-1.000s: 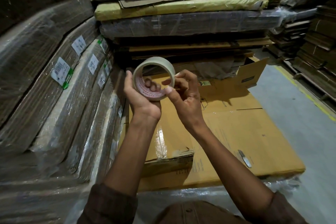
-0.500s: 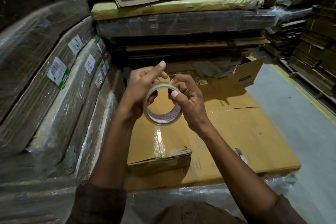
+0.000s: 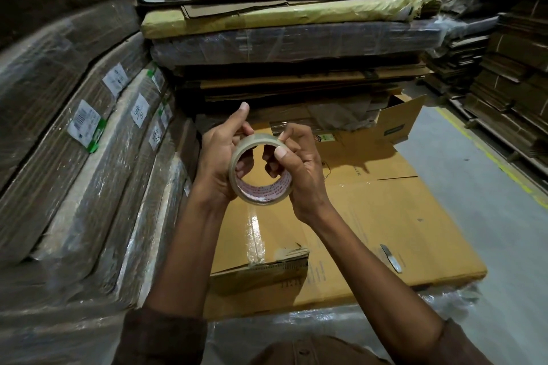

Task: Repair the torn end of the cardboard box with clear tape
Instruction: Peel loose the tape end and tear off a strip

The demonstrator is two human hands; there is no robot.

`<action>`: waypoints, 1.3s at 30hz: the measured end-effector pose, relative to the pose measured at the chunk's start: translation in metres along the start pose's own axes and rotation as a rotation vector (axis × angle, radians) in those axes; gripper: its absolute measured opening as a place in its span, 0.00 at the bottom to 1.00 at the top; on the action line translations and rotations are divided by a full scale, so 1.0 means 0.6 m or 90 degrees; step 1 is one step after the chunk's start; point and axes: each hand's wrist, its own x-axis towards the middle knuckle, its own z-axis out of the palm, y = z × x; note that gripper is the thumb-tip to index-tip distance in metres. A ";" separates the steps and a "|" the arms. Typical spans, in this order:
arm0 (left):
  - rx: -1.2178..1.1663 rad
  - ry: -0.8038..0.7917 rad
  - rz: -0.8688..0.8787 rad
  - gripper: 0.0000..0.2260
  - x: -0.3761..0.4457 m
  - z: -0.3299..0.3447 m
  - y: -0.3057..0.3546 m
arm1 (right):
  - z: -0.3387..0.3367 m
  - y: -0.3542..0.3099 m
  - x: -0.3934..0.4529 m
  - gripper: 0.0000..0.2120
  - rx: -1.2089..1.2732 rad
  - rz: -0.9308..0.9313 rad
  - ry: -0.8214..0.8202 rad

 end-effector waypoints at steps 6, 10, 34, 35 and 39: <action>-0.026 0.034 -0.017 0.19 0.003 -0.005 0.000 | 0.009 0.003 -0.007 0.11 0.050 0.018 0.000; -0.106 0.084 -0.028 0.19 0.002 -0.010 -0.001 | 0.015 0.012 -0.014 0.12 0.076 0.044 0.014; 0.057 0.037 0.029 0.22 -0.012 -0.052 -0.013 | 0.023 0.026 -0.023 0.15 -0.081 0.015 0.018; 0.052 0.030 0.031 0.21 -0.010 -0.052 -0.014 | 0.024 0.027 -0.025 0.15 -0.092 0.005 0.024; -0.060 0.062 0.063 0.17 -0.008 -0.047 -0.034 | 0.034 0.033 -0.034 0.14 -0.096 -0.027 0.068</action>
